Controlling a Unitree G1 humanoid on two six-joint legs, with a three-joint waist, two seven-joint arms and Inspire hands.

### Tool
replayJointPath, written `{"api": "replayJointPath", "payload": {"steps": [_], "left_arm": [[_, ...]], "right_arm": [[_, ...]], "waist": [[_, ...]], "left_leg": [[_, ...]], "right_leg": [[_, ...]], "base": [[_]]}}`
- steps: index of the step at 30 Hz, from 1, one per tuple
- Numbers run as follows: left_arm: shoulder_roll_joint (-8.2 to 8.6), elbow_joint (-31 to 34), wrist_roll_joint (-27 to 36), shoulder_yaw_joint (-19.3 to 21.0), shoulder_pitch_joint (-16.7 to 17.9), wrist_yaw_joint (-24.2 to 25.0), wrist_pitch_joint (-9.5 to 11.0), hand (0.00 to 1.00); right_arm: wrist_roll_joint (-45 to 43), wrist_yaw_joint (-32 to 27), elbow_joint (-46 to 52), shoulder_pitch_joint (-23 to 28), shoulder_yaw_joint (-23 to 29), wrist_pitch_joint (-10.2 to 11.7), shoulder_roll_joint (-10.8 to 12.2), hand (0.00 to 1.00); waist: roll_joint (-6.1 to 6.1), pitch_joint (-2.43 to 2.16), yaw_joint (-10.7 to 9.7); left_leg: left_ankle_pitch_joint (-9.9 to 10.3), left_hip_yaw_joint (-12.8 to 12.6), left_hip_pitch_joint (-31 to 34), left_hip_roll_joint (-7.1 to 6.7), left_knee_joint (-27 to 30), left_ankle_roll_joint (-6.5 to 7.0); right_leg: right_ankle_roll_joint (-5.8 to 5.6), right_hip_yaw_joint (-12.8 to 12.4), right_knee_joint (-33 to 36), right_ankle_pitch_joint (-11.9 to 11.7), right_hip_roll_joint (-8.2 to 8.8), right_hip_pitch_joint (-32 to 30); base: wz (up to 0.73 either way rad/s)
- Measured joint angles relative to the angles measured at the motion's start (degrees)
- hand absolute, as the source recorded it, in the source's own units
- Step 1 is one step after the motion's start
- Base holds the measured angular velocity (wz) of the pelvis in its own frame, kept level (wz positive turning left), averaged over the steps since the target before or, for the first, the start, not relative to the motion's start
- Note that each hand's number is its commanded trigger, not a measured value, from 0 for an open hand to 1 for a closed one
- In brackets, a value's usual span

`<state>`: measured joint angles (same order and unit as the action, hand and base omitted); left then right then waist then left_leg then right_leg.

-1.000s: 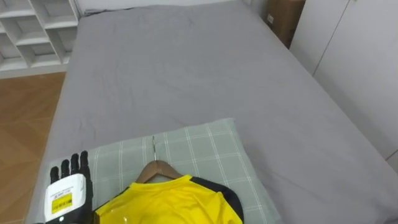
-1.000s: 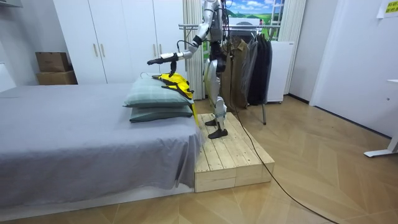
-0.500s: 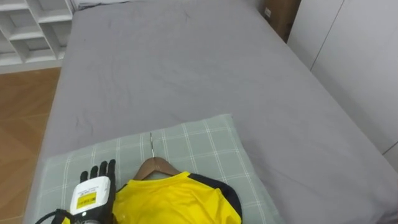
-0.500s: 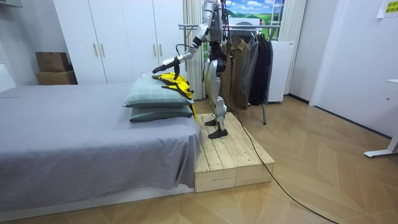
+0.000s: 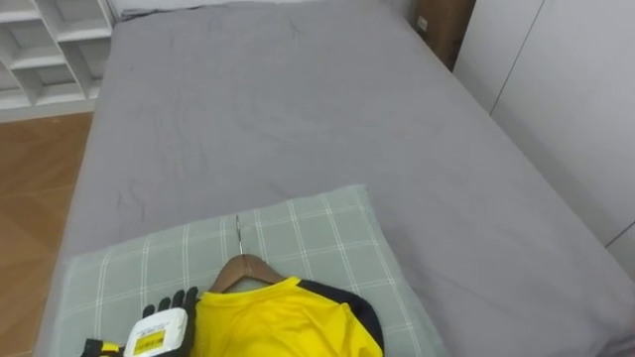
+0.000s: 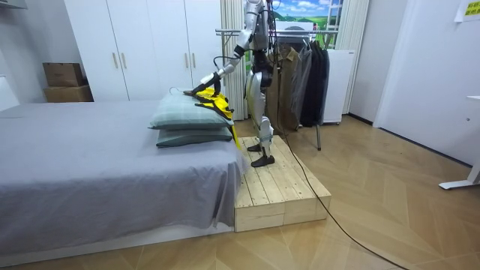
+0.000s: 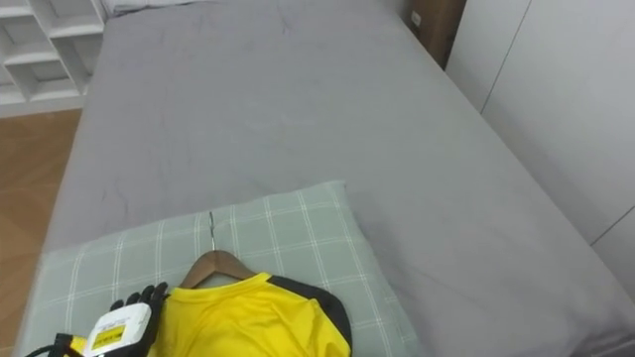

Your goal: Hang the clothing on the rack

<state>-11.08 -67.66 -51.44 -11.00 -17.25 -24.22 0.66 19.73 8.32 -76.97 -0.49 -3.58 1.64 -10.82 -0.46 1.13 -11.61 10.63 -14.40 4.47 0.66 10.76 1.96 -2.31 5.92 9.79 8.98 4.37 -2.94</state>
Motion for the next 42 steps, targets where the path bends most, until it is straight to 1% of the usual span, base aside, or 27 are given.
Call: {"api": "replayJointPath", "payload": {"steps": [2,5,12,16,18,21,23,28,33,38,42], "left_arm": [[0.21,-0.52,0.0,0.01,0.08,0.72,-0.8,0.0],[0.26,-0.84,0.05,-0.01,0.07,1.28,-1.38,0.0],[0.74,-1.08,0.22,-0.58,0.06,0.9,-1.51,0.0],[0.69,-1.08,1.53,-0.46,-0.01,-0.31,-1.26,0.0],[0.41,-1.08,2.56,-0.45,-0.44,-0.34,-0.93,0.0],[-0.59,-1.3,4.81,-0.35,-1.65,-0.4,-0.14,0.0],[-1.15,-2.85,6.96,-0.11,-3.19,-0.55,0.22,0.0],[-1.68,-3.35,9.59,1.83,-4.35,-0.6,0.3,0.0],[-2.08,-3.38,11.3,1.86,-5.72,-0.57,0.25,0.0],[-3.41,-4.01,11.35,1.87,-8.22,-0.15,0.18,0.0],[-3.53,-4.92,12.82,1.95,-9.55,0.23,0.11,0.0]], "right_arm": [[0.13,0.06,-0.82,-0.11,0.28,-0.1,0.0,0.0],[0.25,0.03,-1.01,-0.08,0.3,-0.42,0.0,0.0],[0.33,-0.19,-0.46,0.03,0.24,-0.41,-0.02,0.0],[0.66,-0.2,-0.09,0.74,0.23,-0.29,-0.17,0.0],[0.73,-0.3,-0.05,0.72,0.29,-0.29,-0.2,0.0],[0.72,-0.98,0.42,0.69,0.28,-0.25,-0.28,0.0],[0.75,-1.5,0.37,0.61,0.21,-0.25,-0.31,0.0],[0.73,-1.49,0.37,0.6,-0.09,-0.06,-0.54,0.0],[0.72,-1.98,0.34,0.4,-0.15,-0.33,-0.63,0.0],[0.52,-2.34,0.41,0.4,-0.19,-0.4,-0.79,0.0],[0.52,-2.59,0.66,0.22,-0.22,-0.37,-0.8,0.0]], "waist": [[-0.13,-0.31,-0.01],[-0.02,-0.57,-0.66],[0.37,-0.74,-0.83],[0.53,-0.78,-0.79],[0.63,-0.78,-0.81],[0.73,-0.77,-0.8],[0.83,-0.7,-0.6],[1.13,-0.5,-0.65],[1.33,-0.38,-0.68],[1.59,-0.23,-0.66],[1.6,-0.15,-0.66]], "left_leg": [[0.0,-0.29,-0.15,0.02,0.0,0.0],[-0.03,-0.45,-0.49,0.02,0.03,0.05],[-0.11,-0.56,-1.17,0.04,-0.26,0.15],[-0.25,-0.57,-1.06,0.07,-0.37,0.16],[-0.25,-0.57,-0.82,0.1,-0.32,0.16],[-0.25,-0.63,-0.16,0.21,-0.03,0.16],[-0.25,-0.85,-0.19,0.3,-0.05,0.16],[-0.28,-1.36,0.08,0.49,-0.08,0.1],[-0.28,-1.4,0.49,0.63,0.05,0.09],[-0.31,-1.48,2.26,0.76,0.58,0.05],[-0.31,-1.99,2.53,0.8,0.61,0.05]], "right_leg": [[0.0,-0.23,0.01,0.0,0.0,0.07],[-0.07,-0.38,0.08,-0.09,0.0,0.35],[-0.11,-0.73,0.21,-0.2,-0.09,0.77],[-0.05,-0.69,0.26,-0.29,-0.12,0.58],[-0.04,-0.7,0.32,-0.3,-0.13,0.3],[-0.04,-0.86,0.67,-0.3,-0.2,-0.43],[-0.04,-1.05,0.71,-0.3,-0.26,-0.51],[0.04,-1.23,0.86,-0.35,-0.43,-1.18],[0.18,-1.16,0.89,-0.43,-0.55,-1.48],[0.4,-1.17,0.98,-0.63,-0.6,-3.15],[0.4,-1.33,1.08,-0.64,-0.6,-3.56]], "base": [[-0.05],[-0.01],[0.0],[0.0],[0.0],[0.0],[-0.02],[-0.06],[0.0],[0.0],[-0.02]]}}
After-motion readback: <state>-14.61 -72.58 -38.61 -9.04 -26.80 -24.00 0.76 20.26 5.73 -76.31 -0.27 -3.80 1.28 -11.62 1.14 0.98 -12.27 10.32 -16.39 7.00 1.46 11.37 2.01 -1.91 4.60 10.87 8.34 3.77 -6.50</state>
